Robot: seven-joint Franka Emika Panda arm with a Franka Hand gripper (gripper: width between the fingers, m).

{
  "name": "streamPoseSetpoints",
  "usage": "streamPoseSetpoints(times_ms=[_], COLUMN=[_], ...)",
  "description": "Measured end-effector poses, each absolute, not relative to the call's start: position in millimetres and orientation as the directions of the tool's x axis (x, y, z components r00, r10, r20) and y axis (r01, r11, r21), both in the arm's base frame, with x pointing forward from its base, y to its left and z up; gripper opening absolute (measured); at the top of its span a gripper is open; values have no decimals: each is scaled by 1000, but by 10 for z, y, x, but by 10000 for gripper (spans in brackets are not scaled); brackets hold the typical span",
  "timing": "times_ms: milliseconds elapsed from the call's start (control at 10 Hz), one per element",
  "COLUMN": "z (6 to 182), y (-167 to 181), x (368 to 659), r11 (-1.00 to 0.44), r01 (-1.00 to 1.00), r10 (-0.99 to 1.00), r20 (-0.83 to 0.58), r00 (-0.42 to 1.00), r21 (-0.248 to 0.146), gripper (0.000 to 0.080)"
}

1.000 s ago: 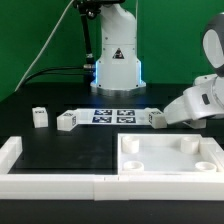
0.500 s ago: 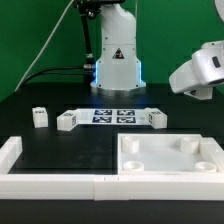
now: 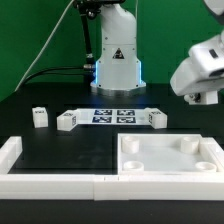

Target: Assemble one leg

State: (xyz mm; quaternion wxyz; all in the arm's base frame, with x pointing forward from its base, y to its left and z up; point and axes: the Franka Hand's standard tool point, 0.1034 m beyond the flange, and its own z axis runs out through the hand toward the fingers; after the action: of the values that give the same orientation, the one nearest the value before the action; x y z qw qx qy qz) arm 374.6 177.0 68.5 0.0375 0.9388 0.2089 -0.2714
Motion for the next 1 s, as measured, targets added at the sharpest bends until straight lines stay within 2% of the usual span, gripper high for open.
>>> streamPoseSetpoints(times_ms=[200, 300, 500, 700, 800, 1000], z=[815, 855, 914, 932, 906, 1055], y=[1589, 1518, 1450, 1510, 1496, 1298], x=[3707, 3664, 3802, 3820, 3809, 4224], r11=[-967, -973, -973, -972, -970, -955], r01=[252, 229, 228, 231, 237, 294], r10=[250, 229, 226, 214, 224, 279], r20=[-263, -168, 51, 216, 191, 233], r00=[932, 959, 973, 953, 956, 932], r21=[-26, -21, -39, -55, -51, -33], gripper=[288, 288, 288, 288, 288, 288])
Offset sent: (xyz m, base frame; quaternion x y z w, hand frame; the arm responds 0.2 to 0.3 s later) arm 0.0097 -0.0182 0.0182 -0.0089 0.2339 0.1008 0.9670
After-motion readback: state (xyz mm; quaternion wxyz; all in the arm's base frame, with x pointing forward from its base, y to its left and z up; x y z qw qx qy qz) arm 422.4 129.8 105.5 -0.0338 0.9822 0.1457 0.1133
